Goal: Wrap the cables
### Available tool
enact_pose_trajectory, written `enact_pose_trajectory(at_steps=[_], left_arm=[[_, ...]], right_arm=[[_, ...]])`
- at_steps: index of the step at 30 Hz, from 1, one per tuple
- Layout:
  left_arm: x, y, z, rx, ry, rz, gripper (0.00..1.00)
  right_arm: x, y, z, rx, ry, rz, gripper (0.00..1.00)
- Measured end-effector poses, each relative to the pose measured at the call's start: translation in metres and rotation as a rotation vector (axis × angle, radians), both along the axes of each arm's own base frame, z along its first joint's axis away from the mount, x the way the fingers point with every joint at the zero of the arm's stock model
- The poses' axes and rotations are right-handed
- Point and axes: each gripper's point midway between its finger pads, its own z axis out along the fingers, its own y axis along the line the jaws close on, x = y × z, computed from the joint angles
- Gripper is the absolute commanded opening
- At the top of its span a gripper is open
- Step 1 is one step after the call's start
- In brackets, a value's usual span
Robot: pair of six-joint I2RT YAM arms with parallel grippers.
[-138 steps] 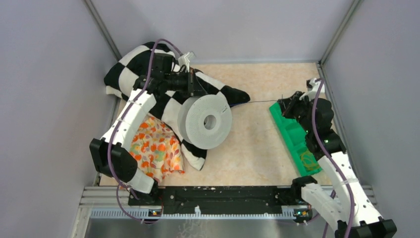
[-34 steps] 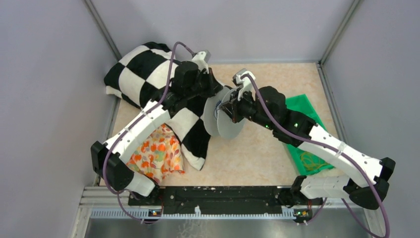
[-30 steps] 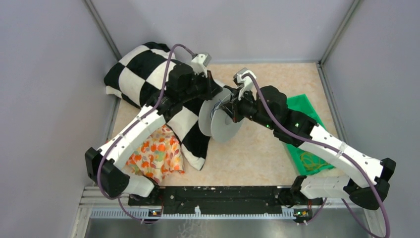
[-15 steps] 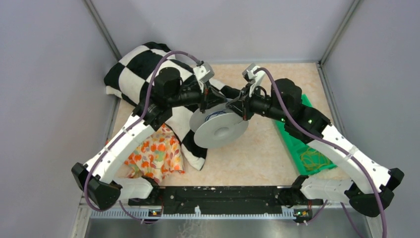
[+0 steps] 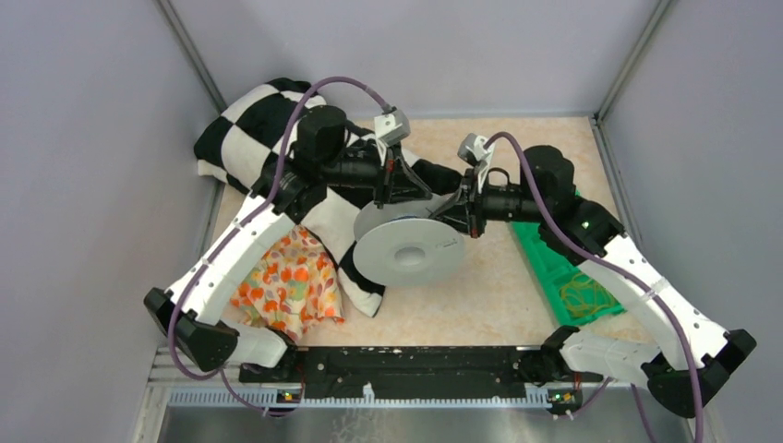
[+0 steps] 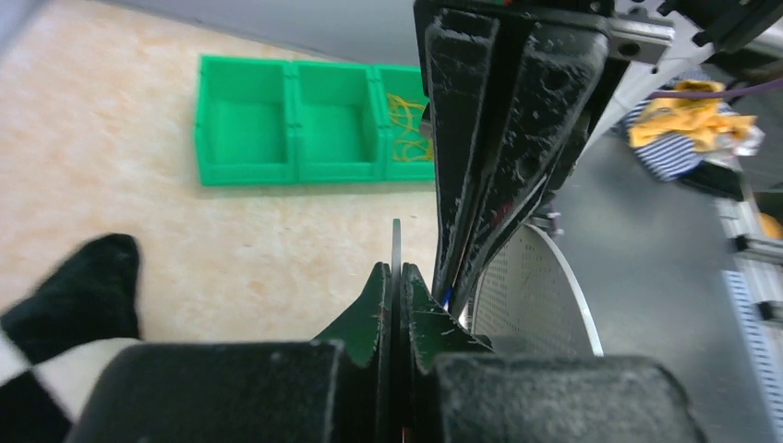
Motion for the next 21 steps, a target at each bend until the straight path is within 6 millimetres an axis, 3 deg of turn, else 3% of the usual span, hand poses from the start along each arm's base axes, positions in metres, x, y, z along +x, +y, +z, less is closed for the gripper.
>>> enact_pose_trajectory(at_steps=[3,8,14,21], left_arm=[[-0.001,-0.007,-0.016,0.023,0.106,-0.045,0.00],[-0.003,-0.019,-0.049,0.046,0.268,-0.105,0.00],[0.000,-0.033,-0.084,0.039,0.395,-0.178,0.00],[0.008,-0.068,-0.138,0.047,0.517,-0.304,0.00]], right_arm=[[-0.006,0.002,-0.014,-0.005,0.025,0.043,0.00],[-0.014,-0.005,-0.057,-0.055,0.103,0.038,0.00],[-0.030,-0.024,-0.107,-0.072,0.177,-0.028,0.00],[-0.042,-0.053,-0.165,-0.082,0.286,-0.176,0.00]])
